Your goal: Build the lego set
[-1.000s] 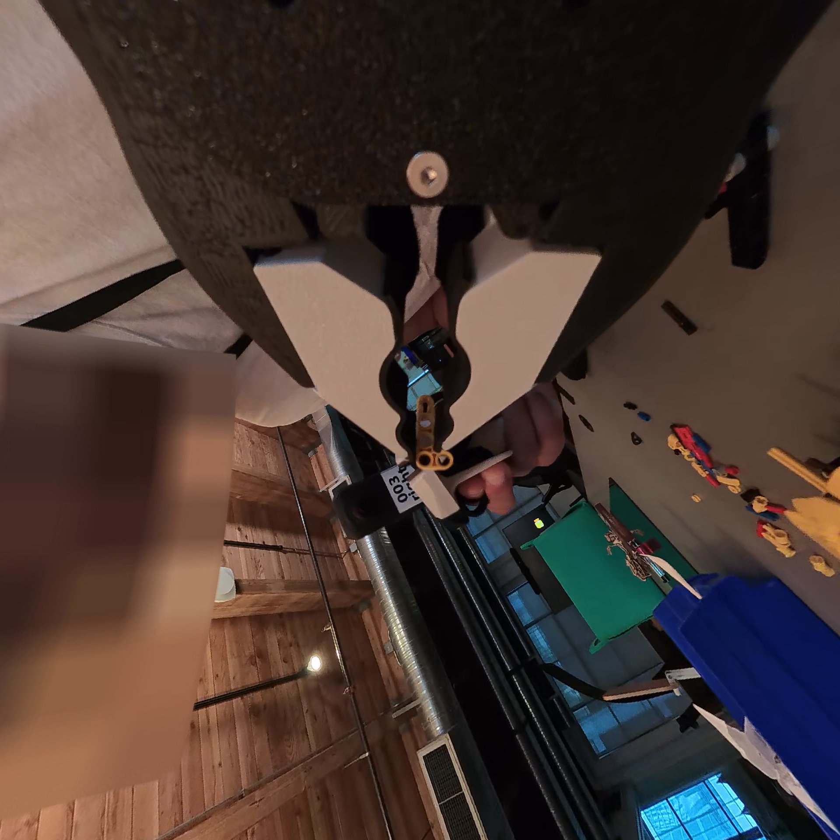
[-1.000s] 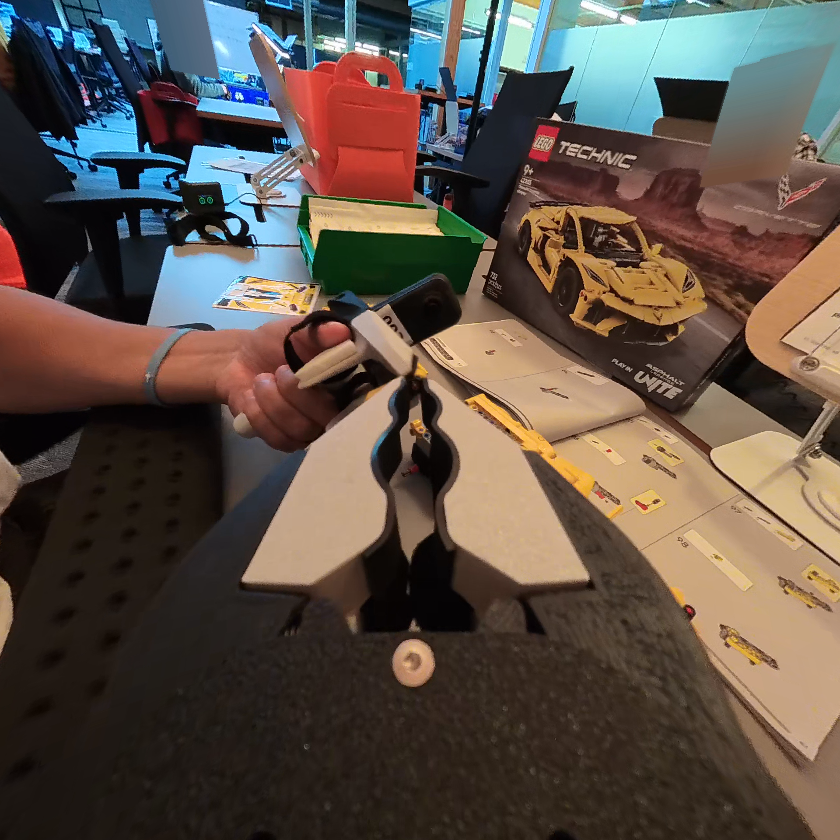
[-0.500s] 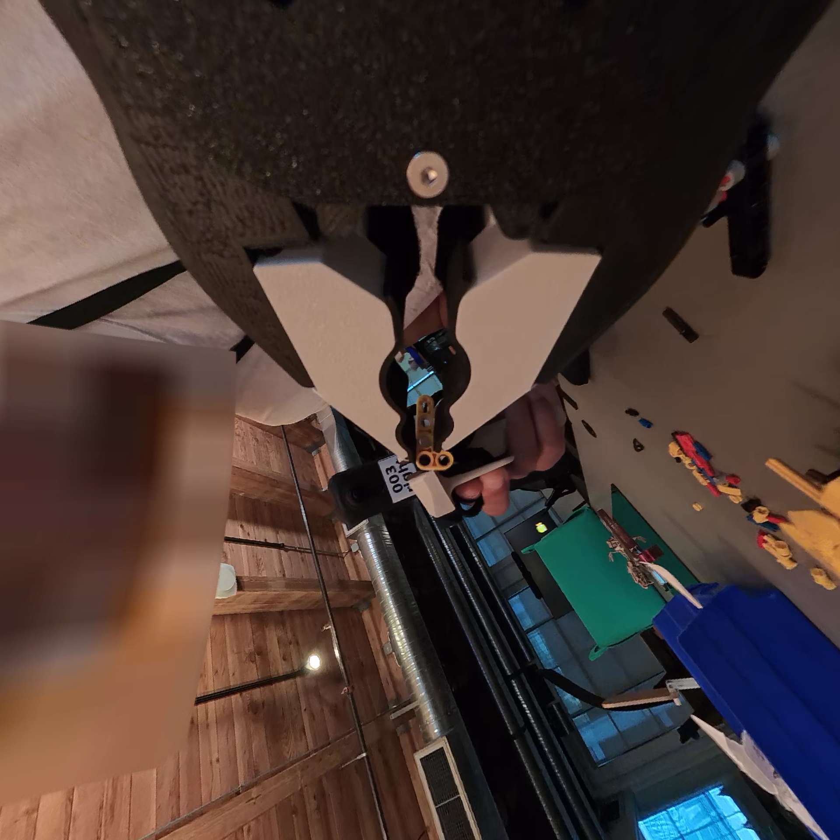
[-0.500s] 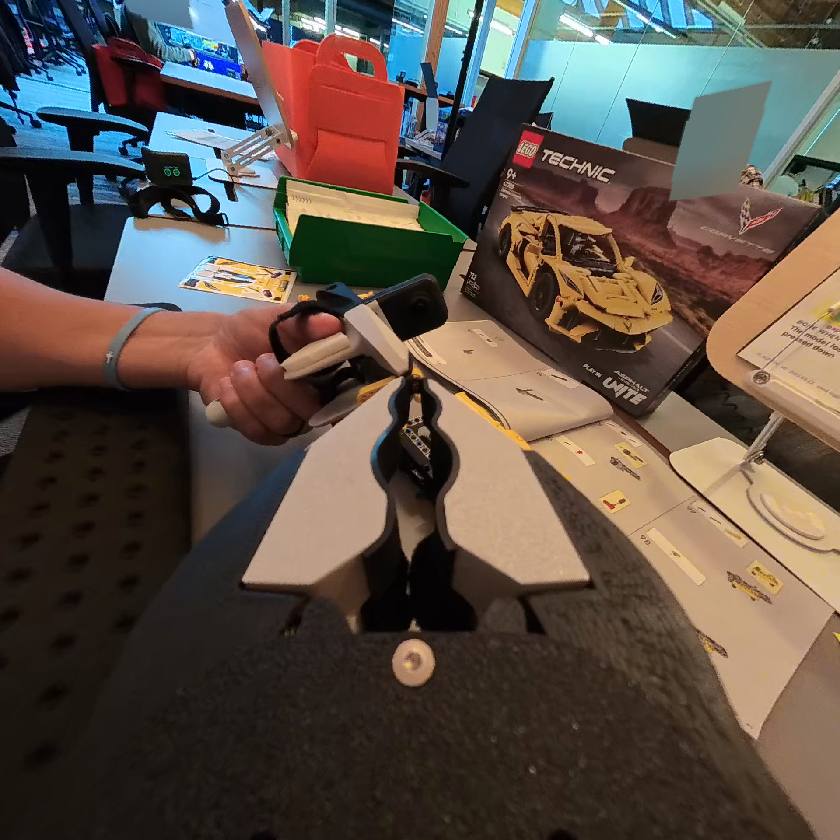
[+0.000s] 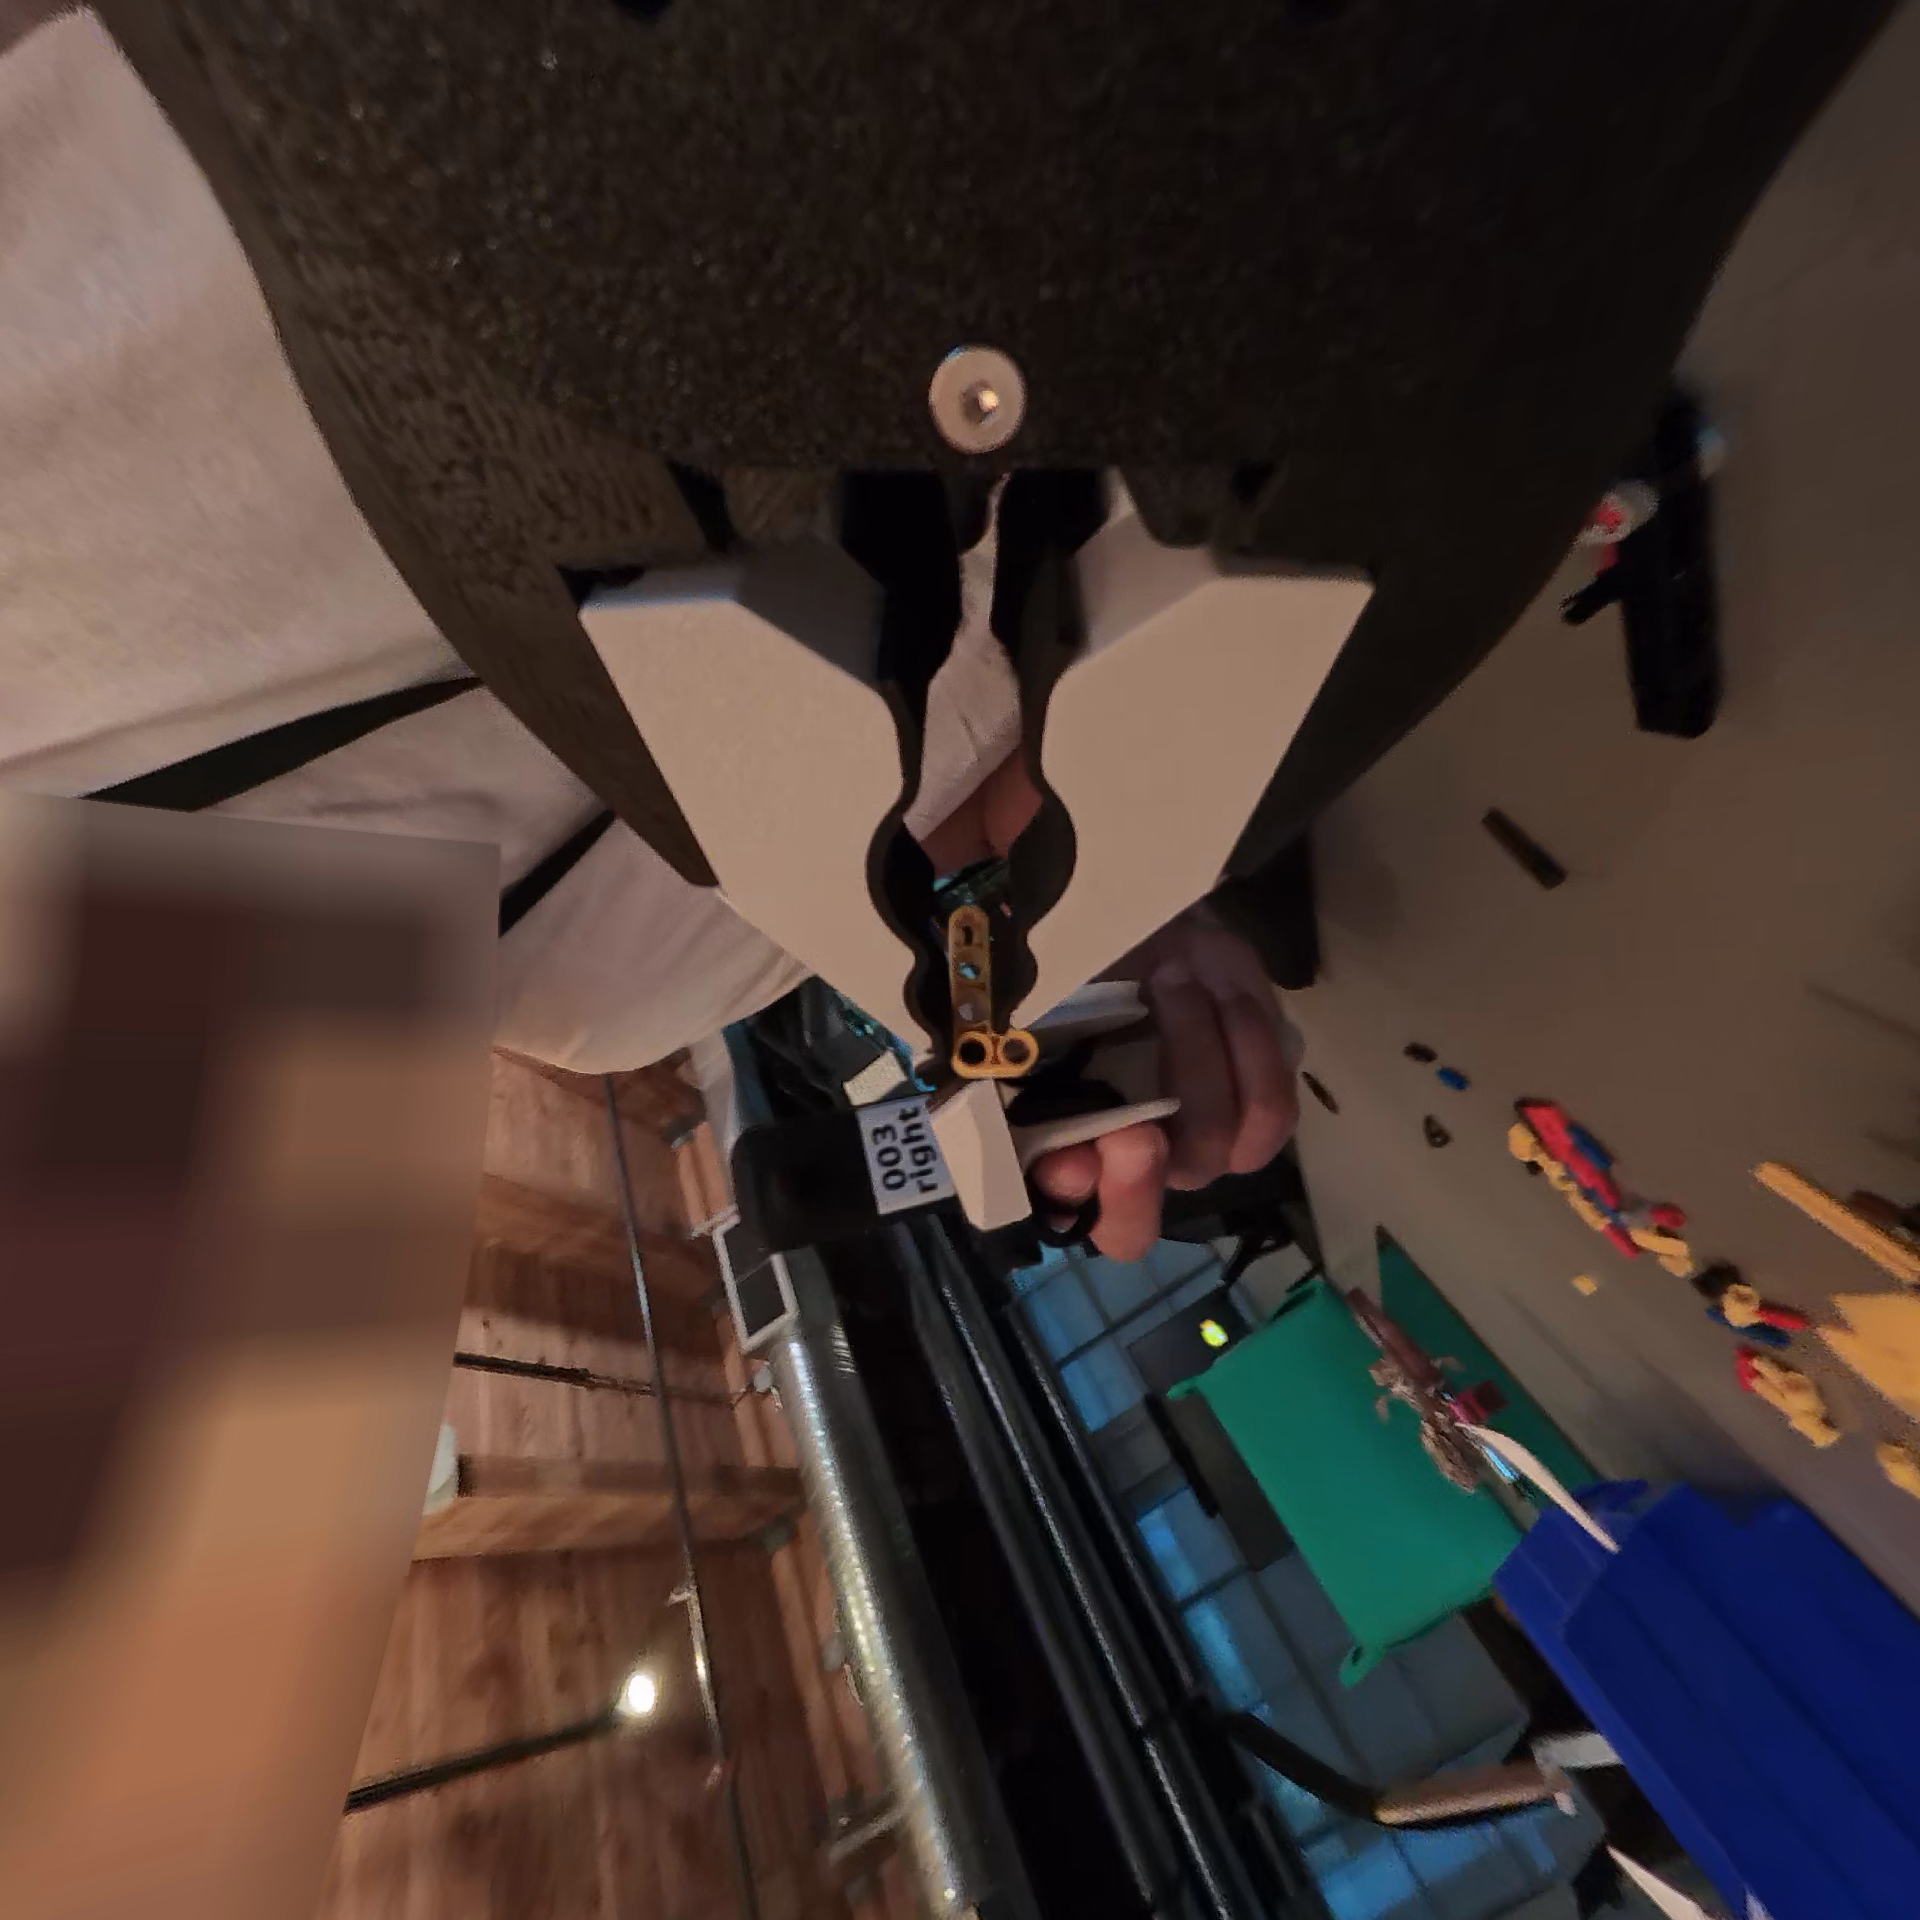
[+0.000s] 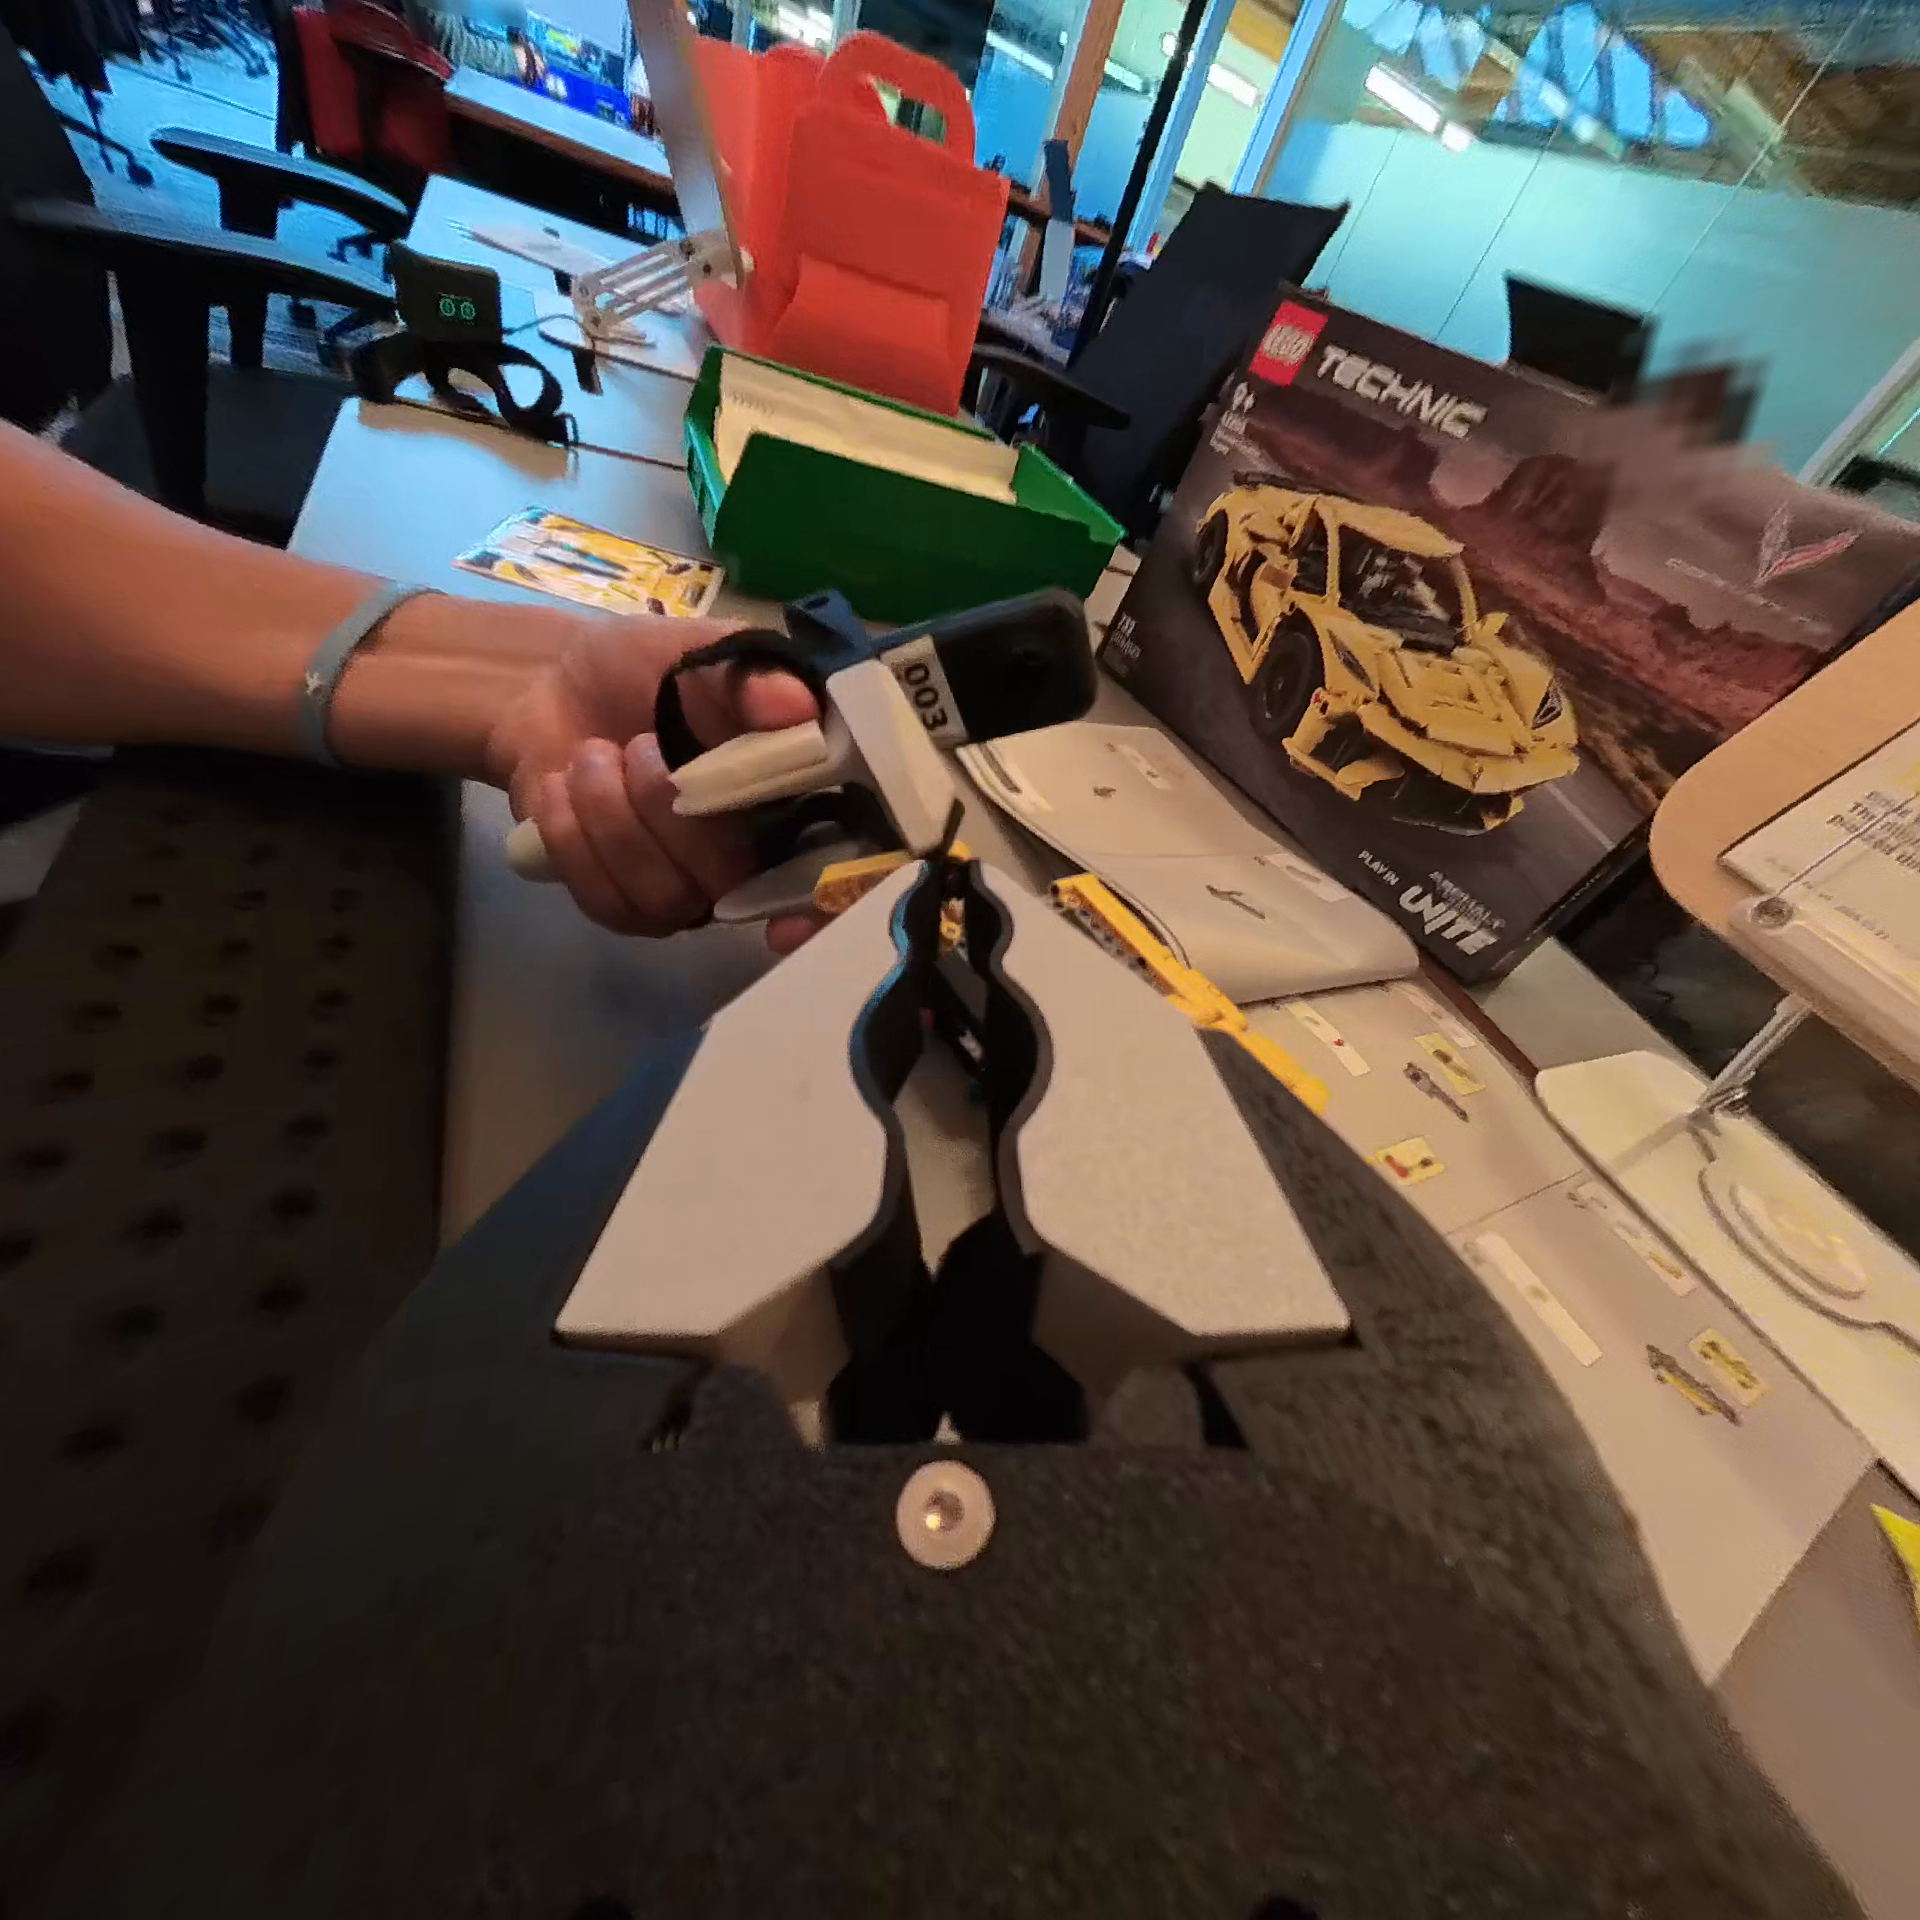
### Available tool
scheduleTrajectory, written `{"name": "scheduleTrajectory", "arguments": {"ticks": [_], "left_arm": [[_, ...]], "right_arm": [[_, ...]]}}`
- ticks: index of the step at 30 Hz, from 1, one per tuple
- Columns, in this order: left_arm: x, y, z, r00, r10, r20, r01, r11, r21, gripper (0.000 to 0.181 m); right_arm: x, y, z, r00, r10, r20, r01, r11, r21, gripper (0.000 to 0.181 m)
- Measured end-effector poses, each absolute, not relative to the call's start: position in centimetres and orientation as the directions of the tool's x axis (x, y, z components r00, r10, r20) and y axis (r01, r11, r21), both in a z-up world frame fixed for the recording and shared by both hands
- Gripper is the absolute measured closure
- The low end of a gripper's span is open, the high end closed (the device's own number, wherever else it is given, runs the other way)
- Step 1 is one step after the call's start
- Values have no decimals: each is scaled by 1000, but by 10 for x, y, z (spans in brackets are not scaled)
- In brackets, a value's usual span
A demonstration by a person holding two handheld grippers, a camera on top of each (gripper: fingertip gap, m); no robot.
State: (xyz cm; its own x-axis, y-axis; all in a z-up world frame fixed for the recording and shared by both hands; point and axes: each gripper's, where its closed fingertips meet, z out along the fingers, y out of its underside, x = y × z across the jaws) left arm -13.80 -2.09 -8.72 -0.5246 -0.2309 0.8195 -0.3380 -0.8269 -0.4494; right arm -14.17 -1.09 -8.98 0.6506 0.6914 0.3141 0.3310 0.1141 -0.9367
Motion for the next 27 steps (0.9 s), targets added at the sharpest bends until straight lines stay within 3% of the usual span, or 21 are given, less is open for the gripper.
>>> {"name": "scheduleTrajectory", "arguments": {"ticks": [4, 7, 12, 14, 27], "left_arm": [[-138, -22, -85, -536, -215, 816, -337, -832, -440, 175], [-135, -21, -85, -532, -226, 816, -317, -840, -439, 175], [-131, -13, -88, -489, -361, 794, -260, -809, -527, 175], [-132, -10, -88, -490, -325, 809, -259, -832, -491, 175], [-131, -13, -89, -488, -332, 807, -273, -820, -502, 175]], "right_arm": [[-142, -12, -88, 673, 649, 355, 338, 157, -928, 178], [-139, -11, -87, 685, 671, 284, 267, 132, -955, 178], [-132, -8, -85, 686, 726, 45, 57, 9, -998, 171], [-129, -7, -87, 697, 714, 73, 86, 18, -996, 173], [-133, -4, -94, 719, 672, 178, 189, 58, -980, 177]]}}
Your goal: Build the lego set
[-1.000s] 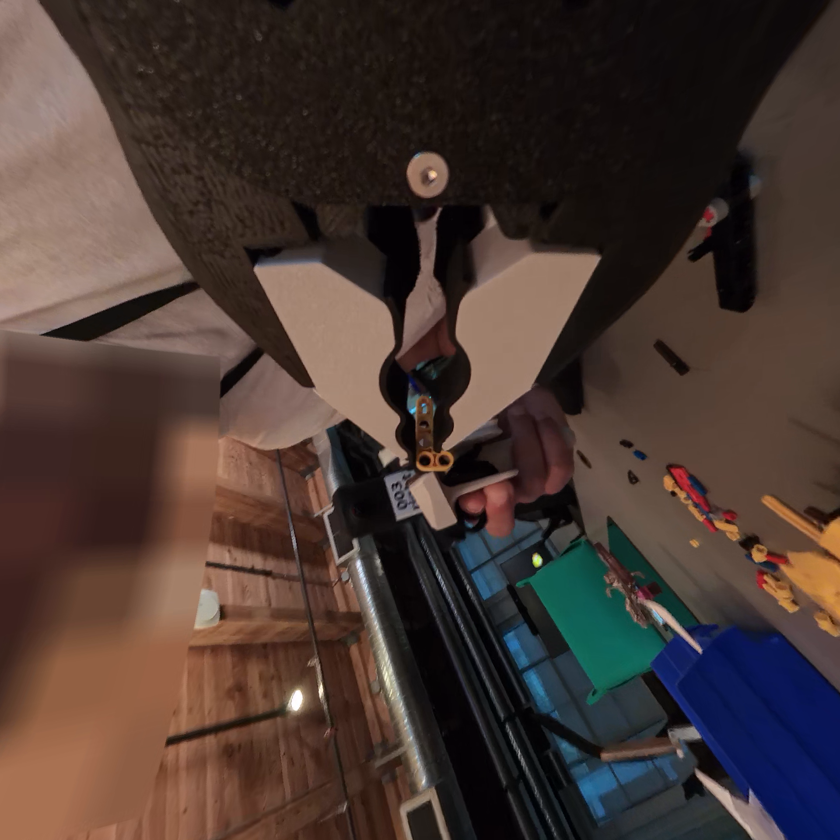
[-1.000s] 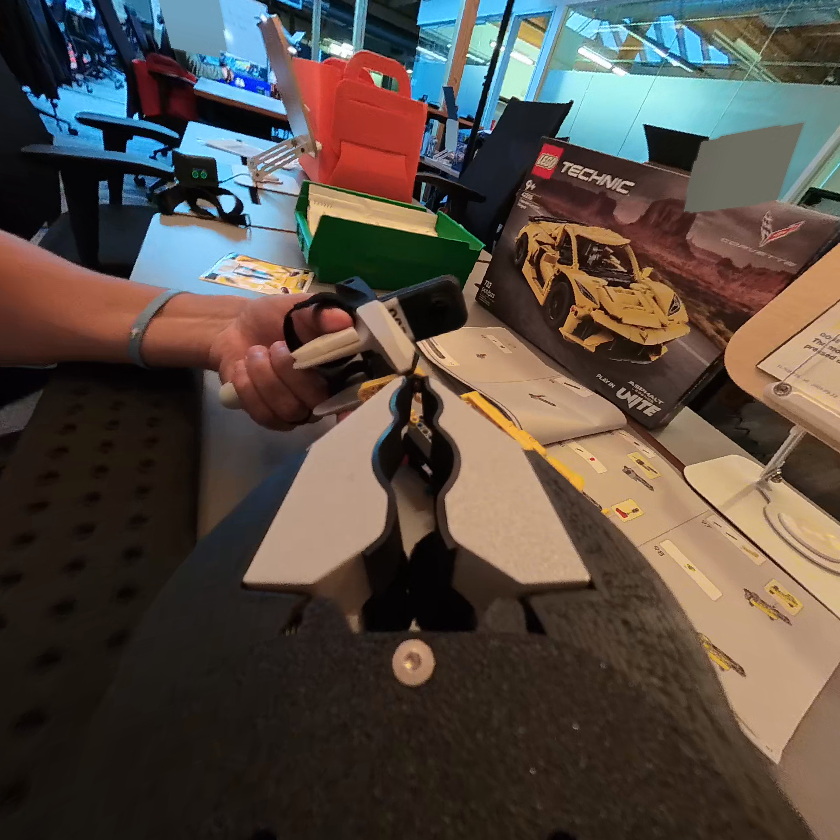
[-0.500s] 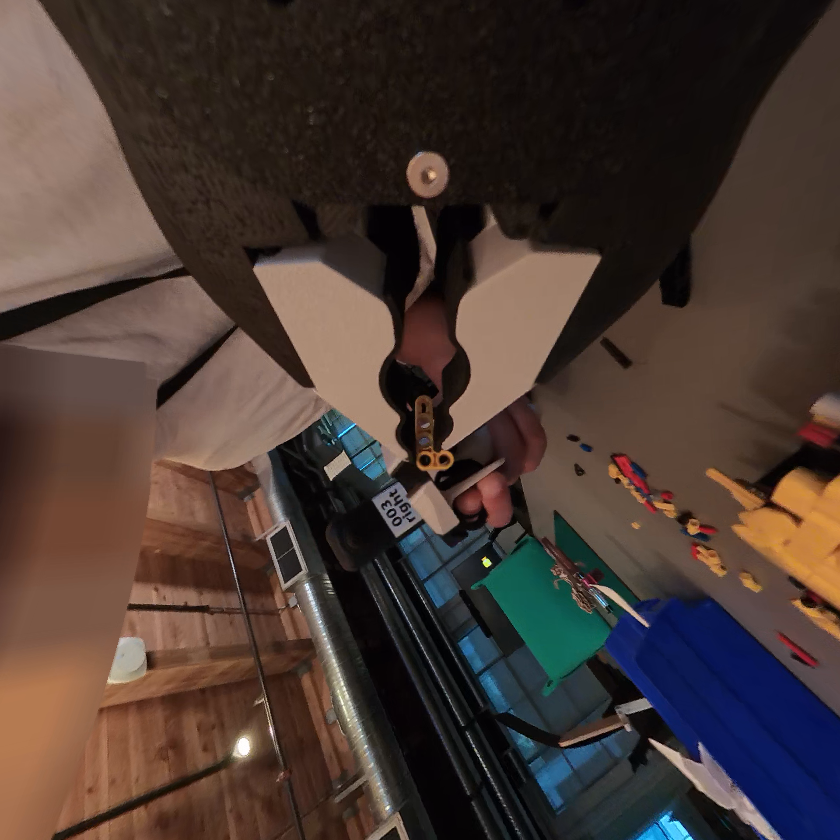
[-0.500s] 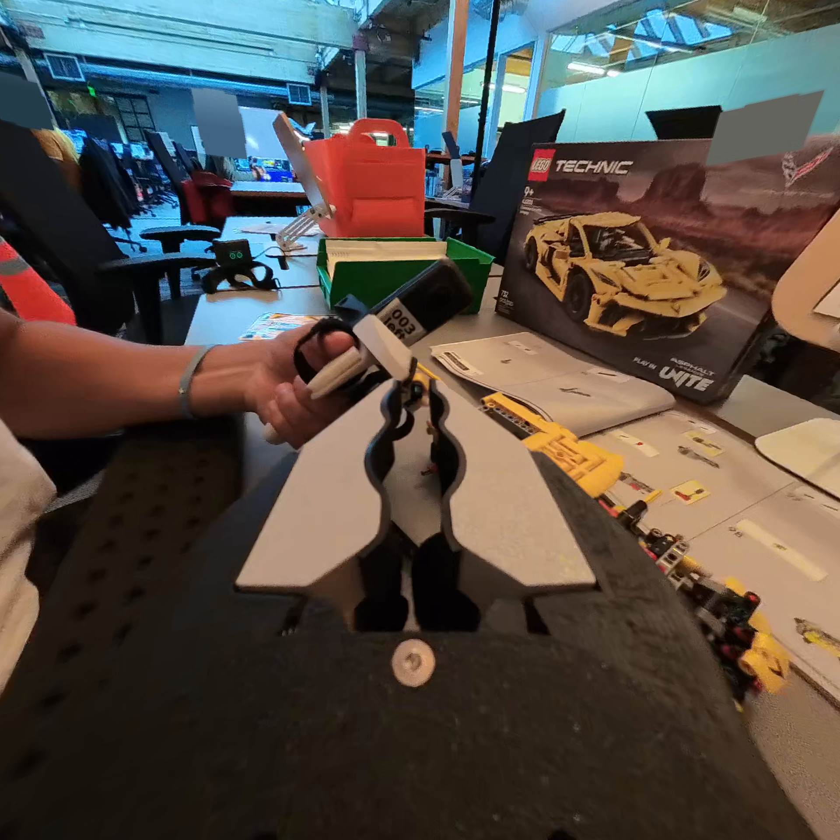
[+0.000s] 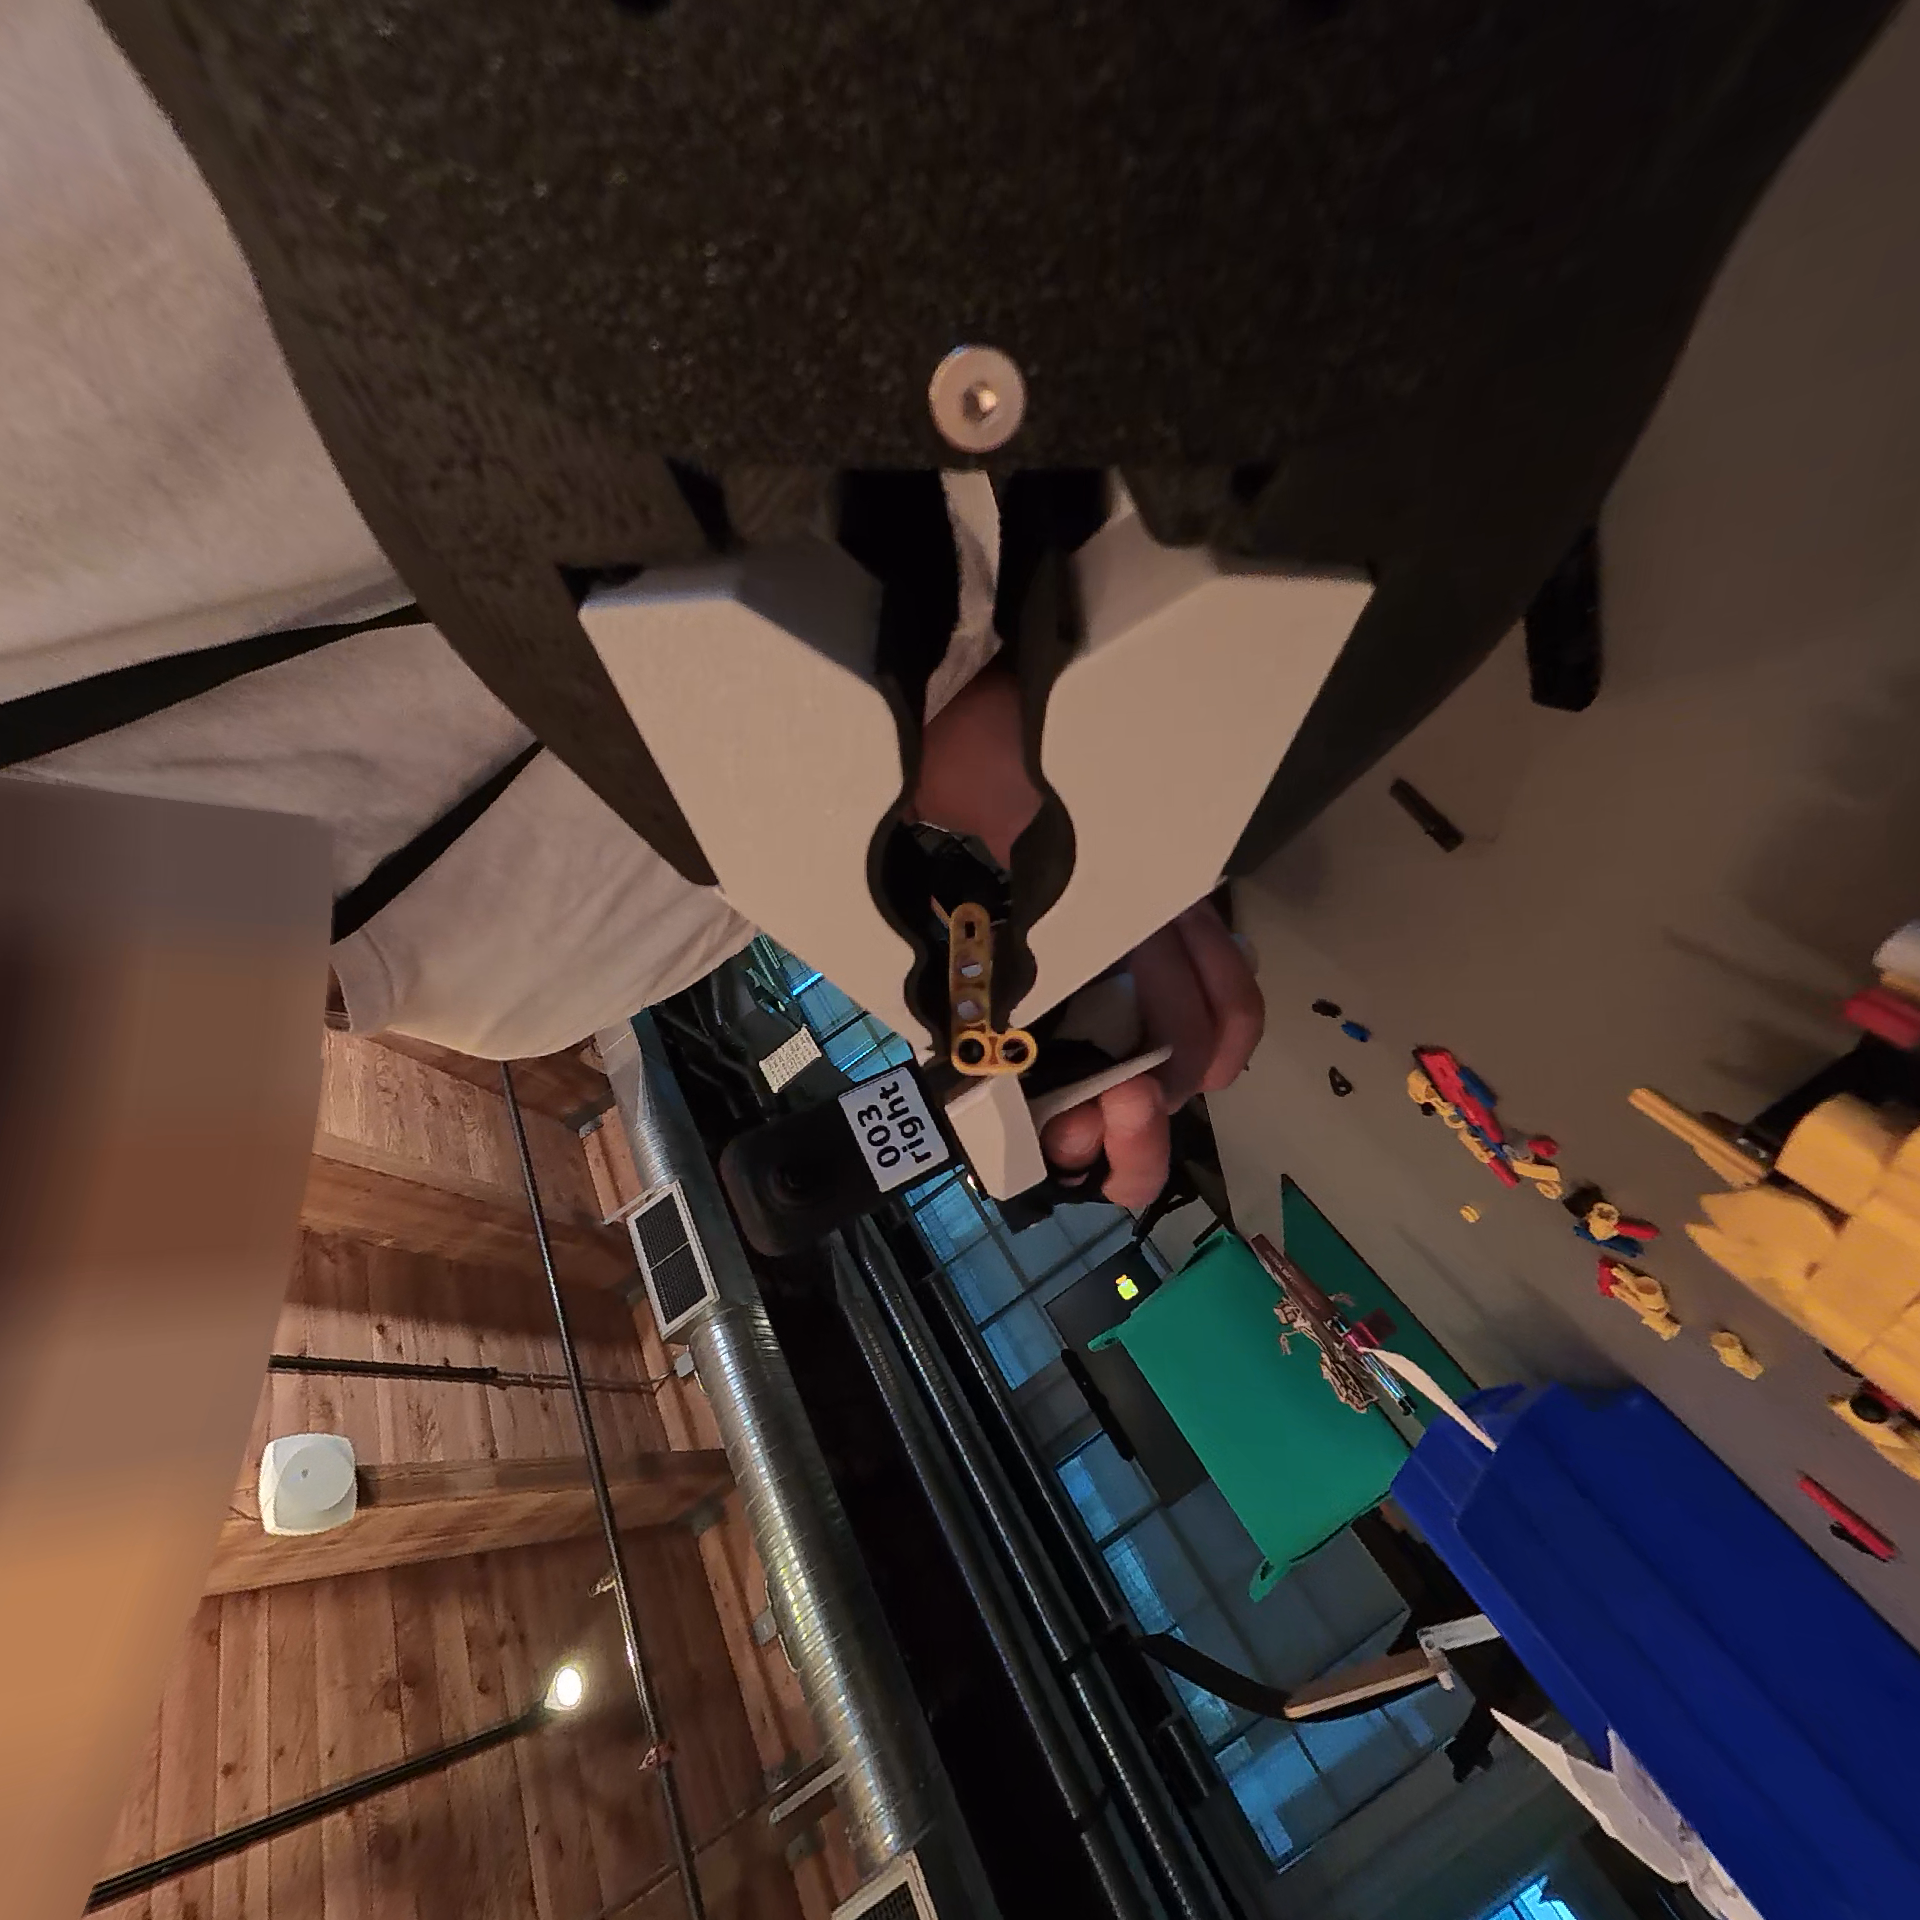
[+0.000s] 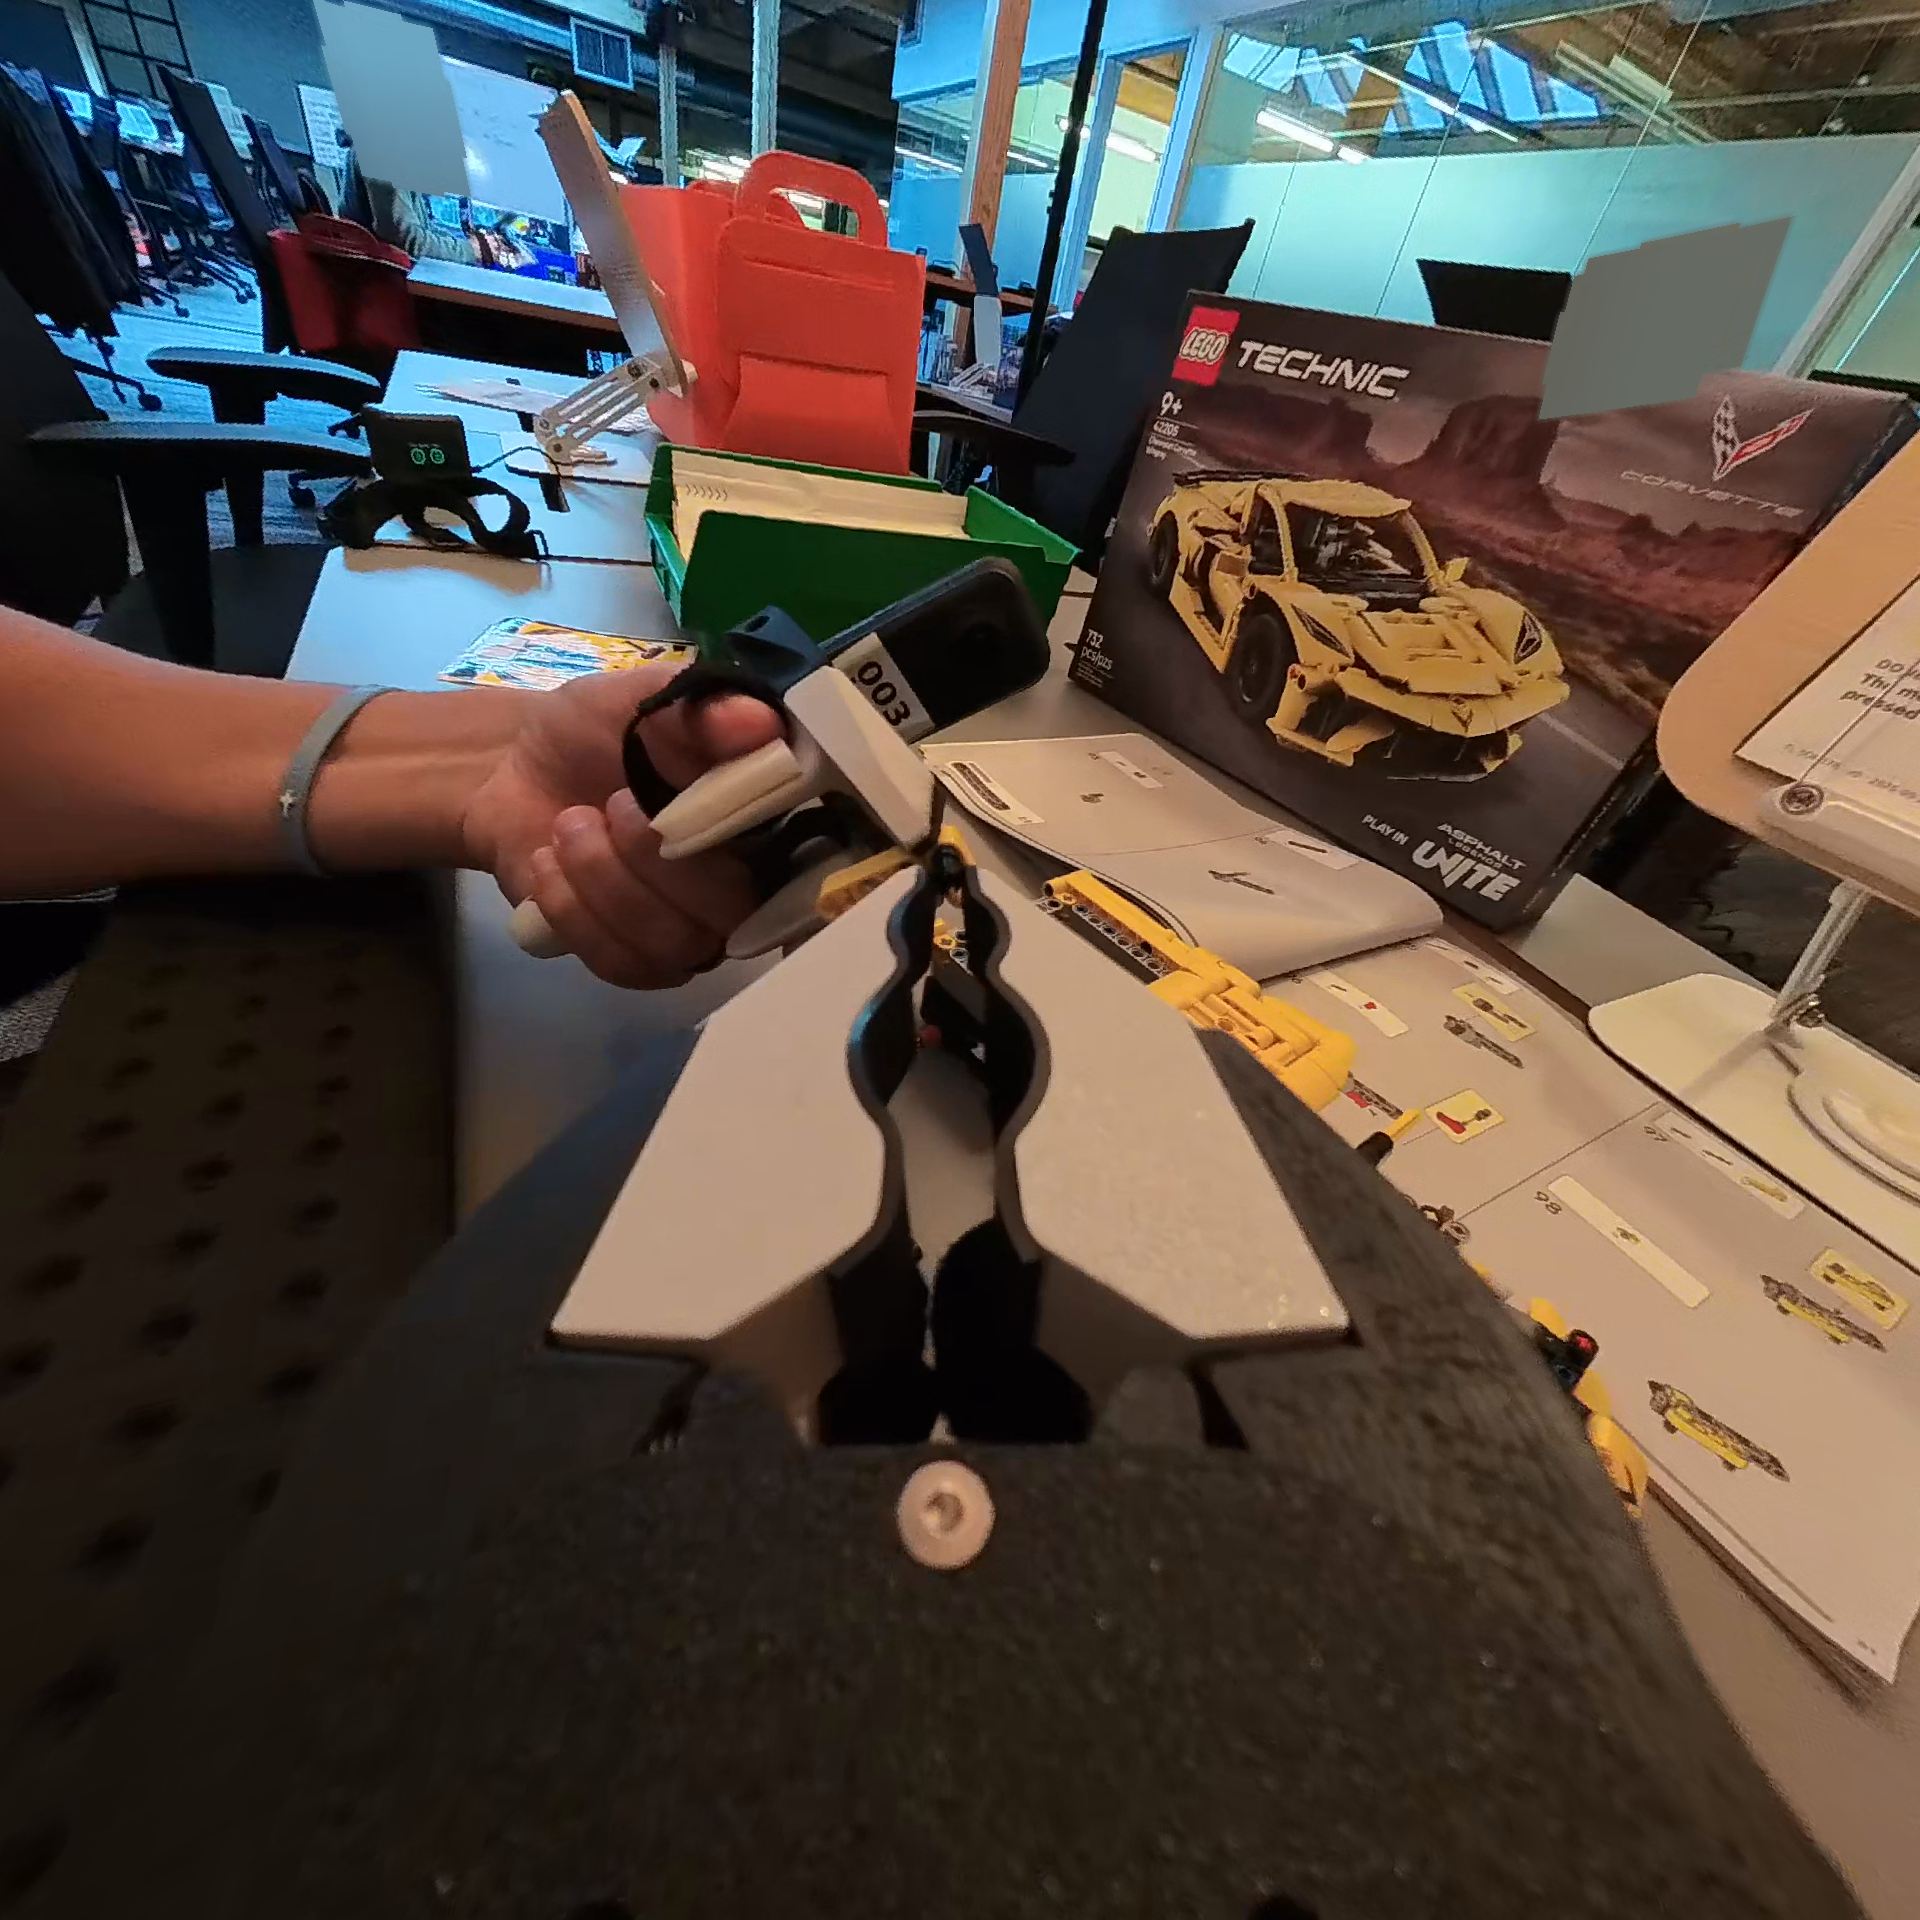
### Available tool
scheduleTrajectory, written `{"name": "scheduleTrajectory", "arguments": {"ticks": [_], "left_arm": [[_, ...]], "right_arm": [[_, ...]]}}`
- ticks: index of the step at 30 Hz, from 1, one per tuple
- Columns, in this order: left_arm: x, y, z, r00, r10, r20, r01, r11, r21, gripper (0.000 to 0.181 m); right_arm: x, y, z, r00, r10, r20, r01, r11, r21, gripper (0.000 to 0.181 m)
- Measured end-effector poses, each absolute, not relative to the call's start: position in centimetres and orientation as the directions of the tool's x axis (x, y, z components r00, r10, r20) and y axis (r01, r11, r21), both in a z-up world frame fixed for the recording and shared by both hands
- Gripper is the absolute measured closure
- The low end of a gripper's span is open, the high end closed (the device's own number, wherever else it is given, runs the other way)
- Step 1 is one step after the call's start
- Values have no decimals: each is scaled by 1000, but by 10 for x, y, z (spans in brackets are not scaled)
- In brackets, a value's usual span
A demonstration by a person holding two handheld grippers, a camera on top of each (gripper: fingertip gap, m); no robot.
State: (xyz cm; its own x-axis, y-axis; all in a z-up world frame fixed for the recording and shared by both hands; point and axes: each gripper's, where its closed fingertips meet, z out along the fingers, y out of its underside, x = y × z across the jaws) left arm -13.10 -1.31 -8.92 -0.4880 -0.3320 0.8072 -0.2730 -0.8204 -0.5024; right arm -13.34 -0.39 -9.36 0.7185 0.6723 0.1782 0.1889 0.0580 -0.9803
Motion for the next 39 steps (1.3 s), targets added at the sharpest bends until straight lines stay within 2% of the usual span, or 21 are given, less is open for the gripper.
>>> {"name": "scheduleTrajectory", "arguments": {"ticks": [18, 25, 28, 30, 36, 39], "left_arm": [[-130, -15, -95, -473, -329, 817, -289, -818, -497, 175], [-131, -18, -95, -472, -346, 811, -296, -804, -515, 175], [-134, -19, -88, -507, -321, 800, -287, -812, -508, 175], [-131, -18, -95, -468, -359, 807, -293, -799, -525, 175], [-126, -16, -89, -469, -401, 787, -252, -794, -554, 175], [-125, -14, -91, -449, -438, 779, -237, -782, -576, 175]], "right_arm": [[-134, -6, -98, 709, 679, 191, 218, 46, -975, 178], [-135, -8, -98, 698, 698, 163, 193, 37, -981, 178], [-138, -9, -90, 692, 712, 123, 132, 43, -990, 178], [-135, -7, -98, 698, 700, 152, 183, 31, -983, 178], [-130, -7, -91, 683, 730, 38, 62, -6, -998, 178], [-127, -5, -92, 693, 720, 33, 59, -11, -998, 178]]}}
